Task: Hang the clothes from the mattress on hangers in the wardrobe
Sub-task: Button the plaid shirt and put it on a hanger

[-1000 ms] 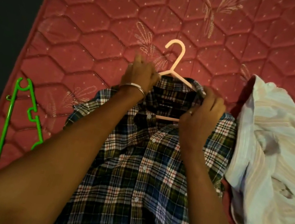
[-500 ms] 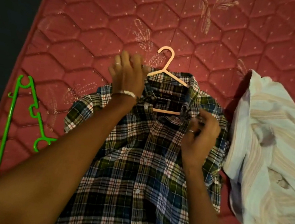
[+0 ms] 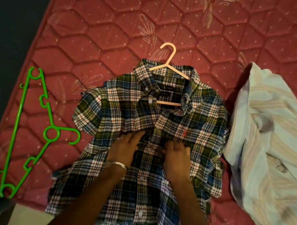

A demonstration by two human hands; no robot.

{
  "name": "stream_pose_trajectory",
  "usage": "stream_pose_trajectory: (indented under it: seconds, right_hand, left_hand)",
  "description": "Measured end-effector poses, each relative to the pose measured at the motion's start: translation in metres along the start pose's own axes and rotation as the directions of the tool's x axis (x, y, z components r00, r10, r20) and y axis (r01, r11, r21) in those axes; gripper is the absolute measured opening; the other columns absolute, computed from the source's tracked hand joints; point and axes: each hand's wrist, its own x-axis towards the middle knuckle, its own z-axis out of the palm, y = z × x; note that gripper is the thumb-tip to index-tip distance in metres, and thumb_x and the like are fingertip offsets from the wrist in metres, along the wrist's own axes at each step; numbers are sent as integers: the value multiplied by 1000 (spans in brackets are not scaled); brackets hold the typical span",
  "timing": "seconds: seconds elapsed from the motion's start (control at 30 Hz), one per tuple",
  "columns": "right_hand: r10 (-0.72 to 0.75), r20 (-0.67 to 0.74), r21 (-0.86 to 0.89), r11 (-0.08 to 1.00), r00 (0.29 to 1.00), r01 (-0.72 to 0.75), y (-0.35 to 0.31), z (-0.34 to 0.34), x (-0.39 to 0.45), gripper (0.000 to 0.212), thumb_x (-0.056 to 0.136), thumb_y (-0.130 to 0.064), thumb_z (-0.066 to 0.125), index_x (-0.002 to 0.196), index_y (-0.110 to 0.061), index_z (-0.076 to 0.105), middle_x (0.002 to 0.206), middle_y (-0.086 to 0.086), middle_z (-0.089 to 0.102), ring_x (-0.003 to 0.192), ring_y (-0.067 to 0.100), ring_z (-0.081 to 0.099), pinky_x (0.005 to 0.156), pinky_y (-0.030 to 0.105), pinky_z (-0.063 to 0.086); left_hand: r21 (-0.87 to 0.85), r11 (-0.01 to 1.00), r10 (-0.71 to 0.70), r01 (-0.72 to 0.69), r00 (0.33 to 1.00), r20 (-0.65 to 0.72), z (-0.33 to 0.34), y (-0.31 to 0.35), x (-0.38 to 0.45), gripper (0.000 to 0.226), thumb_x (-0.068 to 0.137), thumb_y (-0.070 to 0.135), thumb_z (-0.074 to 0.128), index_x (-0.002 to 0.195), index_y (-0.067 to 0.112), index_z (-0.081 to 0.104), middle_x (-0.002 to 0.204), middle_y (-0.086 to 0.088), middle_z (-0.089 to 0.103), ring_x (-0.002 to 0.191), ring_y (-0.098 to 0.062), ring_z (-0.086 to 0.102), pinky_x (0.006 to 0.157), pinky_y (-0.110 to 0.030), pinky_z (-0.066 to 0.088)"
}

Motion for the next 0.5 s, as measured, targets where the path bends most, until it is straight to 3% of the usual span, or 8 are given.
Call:
stream_pose_trajectory:
  seconds: [0.1,0.17,0.23,0.27,0.33,0.37,0.43,0.5]
  right_hand:
    - [-100,167,32,995,981,96,6,-12,-10,32,81,-17,64,112,-13,58,112,7,61,109,27,54,91,37,35]
    - [-97,267,16,995,959,97,11,-18,-21,34,84,-22,61,116,-14,56,114,6,61,110,27,55,92,36,37]
    - [-52,416,24,999,908,46,15,-19,-36,32,87,-21,58,119,-14,55,116,9,61,109,29,57,91,38,45]
    - [-29,487,68,998,873,-5,17,-18,-43,27,89,-20,58,115,-13,55,115,11,60,107,30,58,89,39,49]
    - [3,567,179,976,823,-126,21,-21,-48,8,90,-20,59,88,-13,56,103,13,60,101,31,60,78,38,50]
    - [9,590,238,953,808,-185,24,-22,-44,16,89,-19,61,76,-11,55,94,12,61,95,31,61,74,37,49]
    - [-4,590,386,880,807,-278,29,-28,-33,25,89,-20,65,73,0,62,79,13,64,79,26,65,67,36,50]
    - [-9,442,546,796,897,-261,26,-42,-16,34,91,-28,64,78,3,65,67,12,60,62,20,59,60,34,46]
  left_hand:
    - [-201,980,35,5,981,193,-17,-6,-5,70,86,-6,53,143,33,38,108,6,45,91,-19,57,79,-31,49]
    - [-126,990,100,-66,952,289,-29,-14,-7,51,91,2,48,135,28,51,105,5,44,94,-15,55,78,-20,39]
    - [-24,995,99,-98,906,411,-36,-18,-10,36,93,13,49,123,29,62,115,4,54,110,-19,55,87,-25,37]
    - [31,995,68,-94,872,484,-39,-19,-10,30,93,20,51,118,32,64,120,5,56,117,-19,52,94,-31,36]
    - [98,991,16,-90,814,581,-44,-18,-8,23,92,34,55,112,36,67,121,5,60,119,-21,51,101,-40,36]
    - [99,992,0,-73,803,595,-47,-15,-4,22,90,40,57,109,36,68,118,4,63,115,-23,54,100,-41,39]
    - [70,998,-35,-6,826,563,-52,-5,4,27,90,47,55,102,29,71,108,-3,67,103,-27,60,90,-39,47]
    - [17,995,-93,95,907,410,-59,9,12,37,92,48,52,93,16,70,94,-10,68,91,-31,62,77,-37,50]
